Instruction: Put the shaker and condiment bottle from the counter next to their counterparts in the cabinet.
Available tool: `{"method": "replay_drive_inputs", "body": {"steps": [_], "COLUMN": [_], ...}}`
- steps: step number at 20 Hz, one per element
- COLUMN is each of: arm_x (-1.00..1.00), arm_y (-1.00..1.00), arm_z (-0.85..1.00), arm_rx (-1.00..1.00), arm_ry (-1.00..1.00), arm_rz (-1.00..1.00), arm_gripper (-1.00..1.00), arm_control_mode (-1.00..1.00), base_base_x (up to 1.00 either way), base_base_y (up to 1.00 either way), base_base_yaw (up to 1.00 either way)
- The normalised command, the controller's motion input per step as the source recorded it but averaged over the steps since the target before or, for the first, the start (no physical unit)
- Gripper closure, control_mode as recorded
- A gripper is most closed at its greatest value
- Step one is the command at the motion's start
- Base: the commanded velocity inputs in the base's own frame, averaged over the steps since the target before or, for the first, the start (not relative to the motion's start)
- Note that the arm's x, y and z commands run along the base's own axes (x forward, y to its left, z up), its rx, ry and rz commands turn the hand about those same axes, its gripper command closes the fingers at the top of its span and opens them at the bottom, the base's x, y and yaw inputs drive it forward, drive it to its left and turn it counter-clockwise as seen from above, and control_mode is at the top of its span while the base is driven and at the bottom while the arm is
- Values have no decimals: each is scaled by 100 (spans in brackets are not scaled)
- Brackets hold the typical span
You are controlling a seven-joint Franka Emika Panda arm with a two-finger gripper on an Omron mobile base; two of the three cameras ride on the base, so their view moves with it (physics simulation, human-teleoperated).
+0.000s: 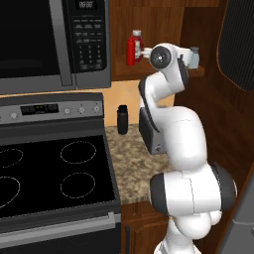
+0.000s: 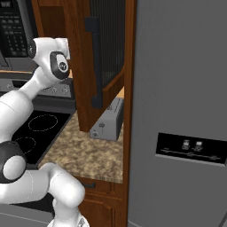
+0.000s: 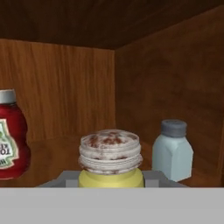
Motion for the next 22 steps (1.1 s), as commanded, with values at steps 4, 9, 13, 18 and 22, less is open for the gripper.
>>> {"method": "replay_drive_inputs", "body": {"steps": [4,9,13,18,22], "arm_x": [15,11,9,7,18], "arm_y": [-26,-29,-20,-11,-13], "arm_z": [0,0,-2,-24,-25], "arm_rx": [0,0,0,0,0], "arm_ry": [1,0,0,0,0], "arm_rz": [0,0,0,0,0], "arm_gripper": [100,100,100,100,100], "arm_control_mode": [-100,-100,-100,-100,-100], "base_base_x": [0,0,0,0,0], "base_base_y": [0,0,0,0,0], "base_base_yaw": [0,0,0,0,0]}}
